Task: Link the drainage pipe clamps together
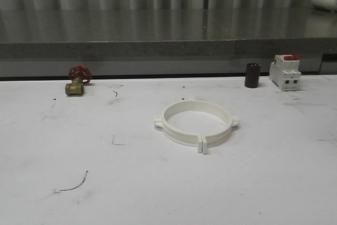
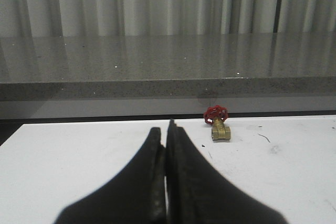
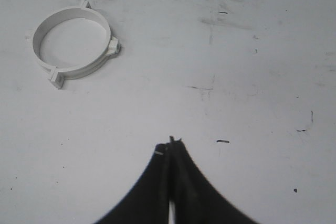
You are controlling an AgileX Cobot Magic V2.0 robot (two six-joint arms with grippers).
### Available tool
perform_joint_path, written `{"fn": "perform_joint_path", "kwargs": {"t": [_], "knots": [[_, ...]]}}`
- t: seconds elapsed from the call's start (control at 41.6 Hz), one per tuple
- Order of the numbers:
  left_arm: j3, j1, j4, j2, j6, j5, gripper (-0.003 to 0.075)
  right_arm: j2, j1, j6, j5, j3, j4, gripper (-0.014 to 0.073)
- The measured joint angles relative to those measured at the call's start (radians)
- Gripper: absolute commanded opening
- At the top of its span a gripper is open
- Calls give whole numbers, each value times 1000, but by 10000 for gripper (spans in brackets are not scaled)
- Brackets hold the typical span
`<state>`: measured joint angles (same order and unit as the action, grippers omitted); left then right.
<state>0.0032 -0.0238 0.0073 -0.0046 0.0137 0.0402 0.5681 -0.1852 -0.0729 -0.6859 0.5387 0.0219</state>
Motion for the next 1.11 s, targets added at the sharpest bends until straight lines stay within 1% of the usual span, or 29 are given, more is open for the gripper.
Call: {"fn": "perform_joint_path", "kwargs": {"t": [0.192, 0.409, 1.106], "knots": [[0, -16, 0, 0, 0, 0, -20, 0, 0, 1, 0, 0, 0, -116], [0, 25, 0, 0, 0, 0, -20, 0, 0, 1, 0, 0, 0, -116], [0, 23, 0, 0, 0, 0, -20, 0, 0, 1, 0, 0, 0, -116]]}}
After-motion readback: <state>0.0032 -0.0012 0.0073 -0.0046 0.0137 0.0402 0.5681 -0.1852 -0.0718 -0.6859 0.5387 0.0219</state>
